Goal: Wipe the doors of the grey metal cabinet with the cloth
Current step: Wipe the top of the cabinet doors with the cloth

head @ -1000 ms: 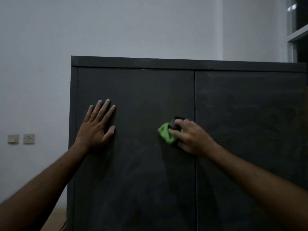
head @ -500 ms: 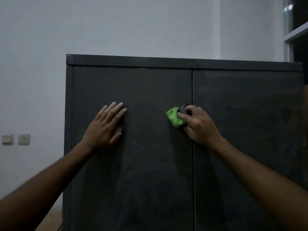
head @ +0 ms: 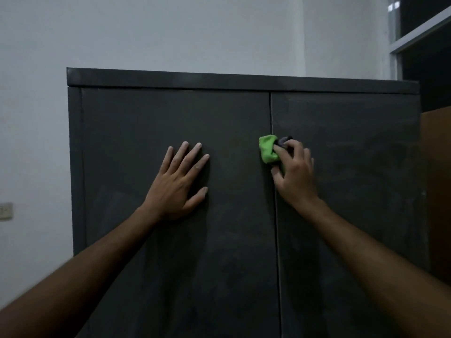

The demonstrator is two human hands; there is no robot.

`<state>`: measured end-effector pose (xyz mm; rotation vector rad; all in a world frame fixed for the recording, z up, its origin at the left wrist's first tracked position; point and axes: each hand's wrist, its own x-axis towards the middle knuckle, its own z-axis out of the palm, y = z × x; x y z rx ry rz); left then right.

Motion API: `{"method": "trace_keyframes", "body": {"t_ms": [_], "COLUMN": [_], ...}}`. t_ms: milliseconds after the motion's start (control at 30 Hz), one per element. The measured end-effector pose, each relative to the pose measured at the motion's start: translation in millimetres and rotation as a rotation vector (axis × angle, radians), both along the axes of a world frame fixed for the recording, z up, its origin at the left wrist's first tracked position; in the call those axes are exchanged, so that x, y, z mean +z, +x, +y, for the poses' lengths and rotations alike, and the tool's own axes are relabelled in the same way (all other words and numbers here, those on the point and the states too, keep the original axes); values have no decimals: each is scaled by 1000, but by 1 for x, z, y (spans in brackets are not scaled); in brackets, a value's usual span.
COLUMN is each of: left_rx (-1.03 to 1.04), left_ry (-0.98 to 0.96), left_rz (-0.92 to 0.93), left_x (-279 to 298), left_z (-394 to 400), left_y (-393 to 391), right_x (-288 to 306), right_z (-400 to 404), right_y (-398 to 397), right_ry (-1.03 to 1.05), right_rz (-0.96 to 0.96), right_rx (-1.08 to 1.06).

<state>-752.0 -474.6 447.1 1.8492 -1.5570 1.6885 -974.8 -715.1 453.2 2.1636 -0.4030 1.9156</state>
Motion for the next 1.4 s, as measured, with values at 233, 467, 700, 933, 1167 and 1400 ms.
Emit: {"method": "trace_keyframes", "body": {"t_ms": [233,467,700,933,1167,1400], "left_rx": [0,-95,-146,-305,-261,-248], "left_ry": [-7,15,-90,-274,-322,-378], "left_rz": [-21,-2,66,204,183,180], "left_x": [3,16,38,59,93,123], "left_z": [-11,-63,-110,-138,-153,-161], "left_y": [-10,-57,-88,-109,-115,-117], "right_x": [-3,-19,81,44,151,160], "right_z": [-37,-42,-72,-72,-65,-93], "right_y": [-27,-34,-45,-46,-27,-40], "right_ry": [-308,-516,-37,-654,-126,-404], "right_rz": [247,405,-13,503,-83,31], "right_rx": [-32,65,92,168,139,131]}}
